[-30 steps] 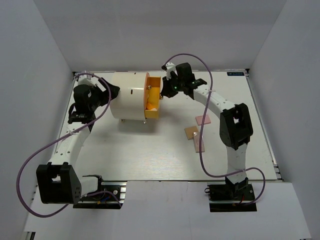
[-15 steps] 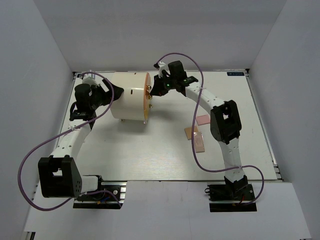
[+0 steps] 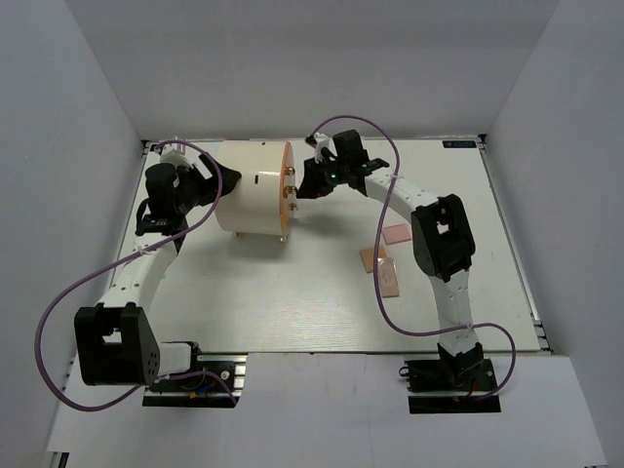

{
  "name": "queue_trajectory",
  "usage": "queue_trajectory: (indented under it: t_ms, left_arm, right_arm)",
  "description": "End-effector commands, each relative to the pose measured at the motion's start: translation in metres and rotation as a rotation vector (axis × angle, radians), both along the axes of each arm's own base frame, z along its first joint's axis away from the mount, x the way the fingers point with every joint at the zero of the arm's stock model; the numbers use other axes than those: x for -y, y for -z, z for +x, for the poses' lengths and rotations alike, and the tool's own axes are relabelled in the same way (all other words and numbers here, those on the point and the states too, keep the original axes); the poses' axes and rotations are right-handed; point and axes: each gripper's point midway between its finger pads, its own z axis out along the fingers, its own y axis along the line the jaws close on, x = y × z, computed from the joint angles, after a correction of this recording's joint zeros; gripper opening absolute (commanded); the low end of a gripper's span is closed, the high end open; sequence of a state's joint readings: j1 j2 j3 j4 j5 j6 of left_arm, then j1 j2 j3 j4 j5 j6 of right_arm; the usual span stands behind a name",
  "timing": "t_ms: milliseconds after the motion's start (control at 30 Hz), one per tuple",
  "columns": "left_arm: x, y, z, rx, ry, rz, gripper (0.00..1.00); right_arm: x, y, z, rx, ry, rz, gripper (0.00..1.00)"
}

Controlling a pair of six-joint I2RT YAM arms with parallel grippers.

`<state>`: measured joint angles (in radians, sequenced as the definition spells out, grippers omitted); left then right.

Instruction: Organize the makeup

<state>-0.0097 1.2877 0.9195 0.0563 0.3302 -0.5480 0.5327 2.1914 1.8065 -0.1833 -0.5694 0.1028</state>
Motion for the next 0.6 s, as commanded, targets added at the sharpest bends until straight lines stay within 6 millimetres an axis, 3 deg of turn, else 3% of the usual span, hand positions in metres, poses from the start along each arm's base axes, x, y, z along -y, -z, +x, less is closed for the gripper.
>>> queue_trajectory:
  t_ms: [0,267,500,567]
  left_arm:
    - [0.000,-0.004,-0.005,0.001,-0.011,0.005,0.98]
    - [-0.001,-0.004,-0.005,-0.006,-0.015,0.009,0.98]
    - [0.000,0.001,-0.005,-0.015,-0.009,0.008,0.98]
    - [0.000,0.000,-0.005,-0.014,-0.007,0.006,0.98]
  right_arm:
    - [0.006,-0.022,-0.007,0.029,-0.026,0.041,0.34]
    - [-0.002,0.004,-0.015,-0.077,-0.071,0.062,0.52]
    - [-0.006,0.027,-0.011,-0.138,-0.078,0.065,0.52]
    - [-0.007,0.026,-0.007,-0.133,-0.078,0.073,0.52]
